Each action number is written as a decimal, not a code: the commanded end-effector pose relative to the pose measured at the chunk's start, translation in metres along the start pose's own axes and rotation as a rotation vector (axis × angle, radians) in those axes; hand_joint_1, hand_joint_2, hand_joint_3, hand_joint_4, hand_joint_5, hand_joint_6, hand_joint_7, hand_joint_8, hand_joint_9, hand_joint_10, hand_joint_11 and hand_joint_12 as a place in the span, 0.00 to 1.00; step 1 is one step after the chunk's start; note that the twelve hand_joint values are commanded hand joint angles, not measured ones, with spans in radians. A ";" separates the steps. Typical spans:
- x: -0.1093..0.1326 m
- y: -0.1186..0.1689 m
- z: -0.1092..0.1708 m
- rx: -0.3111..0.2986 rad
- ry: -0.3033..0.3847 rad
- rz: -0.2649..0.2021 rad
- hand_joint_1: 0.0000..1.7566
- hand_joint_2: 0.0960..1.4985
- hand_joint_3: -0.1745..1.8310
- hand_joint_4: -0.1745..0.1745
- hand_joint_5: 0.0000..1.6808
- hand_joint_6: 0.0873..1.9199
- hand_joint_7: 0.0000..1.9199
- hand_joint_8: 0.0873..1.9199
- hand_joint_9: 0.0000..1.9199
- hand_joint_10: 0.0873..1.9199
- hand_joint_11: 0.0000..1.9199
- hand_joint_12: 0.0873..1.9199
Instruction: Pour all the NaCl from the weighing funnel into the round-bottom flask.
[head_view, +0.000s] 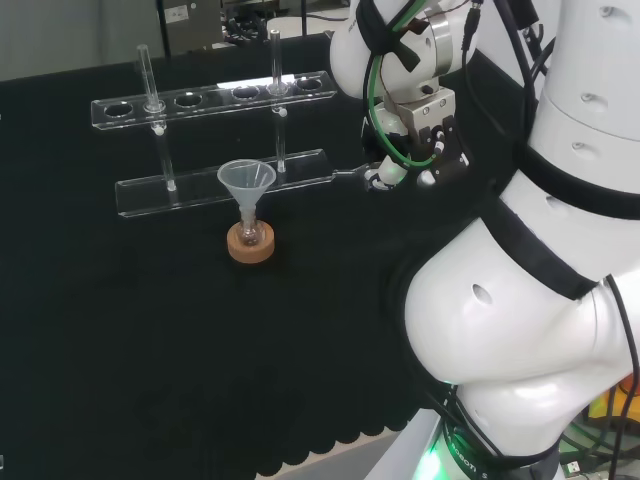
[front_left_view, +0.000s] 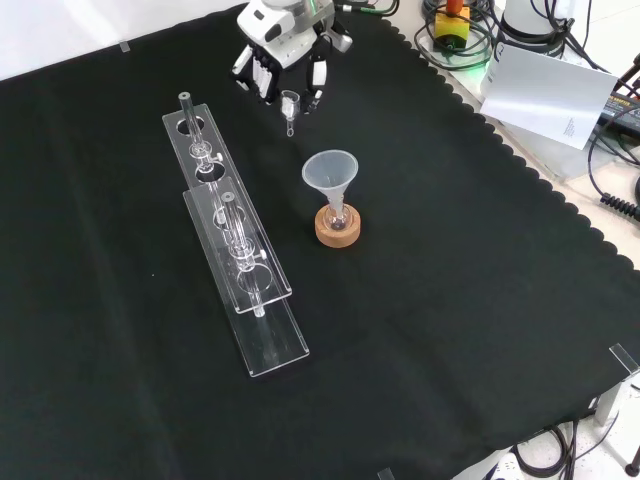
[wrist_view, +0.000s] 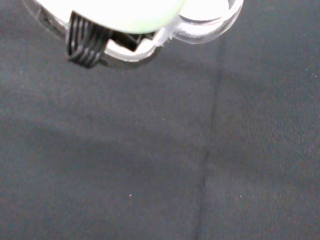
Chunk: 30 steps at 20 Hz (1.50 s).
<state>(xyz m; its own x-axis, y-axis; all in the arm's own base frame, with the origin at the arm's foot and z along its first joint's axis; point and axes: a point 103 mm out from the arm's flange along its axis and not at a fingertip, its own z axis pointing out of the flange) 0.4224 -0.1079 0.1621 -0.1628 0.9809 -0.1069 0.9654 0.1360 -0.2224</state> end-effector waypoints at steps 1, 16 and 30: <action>0.018 -0.033 -0.027 0.005 -0.046 -0.008 0.73 0.45 0.38 0.00 0.69 0.40 0.63 0.38 0.62 0.21 0.22 0.65; 0.032 -0.039 -0.073 0.022 -0.090 -0.046 0.73 0.45 0.39 0.00 0.69 0.40 0.63 0.38 0.62 0.21 0.22 0.65; 0.072 -0.023 -0.087 0.046 -0.141 -0.085 0.73 0.44 0.39 0.00 0.69 0.40 0.63 0.38 0.63 0.21 0.24 0.65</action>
<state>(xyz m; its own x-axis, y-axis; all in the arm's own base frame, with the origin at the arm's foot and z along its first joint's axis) 0.4024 -0.0377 0.2427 -0.2622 0.9423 -0.2082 0.9416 0.2026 -0.2691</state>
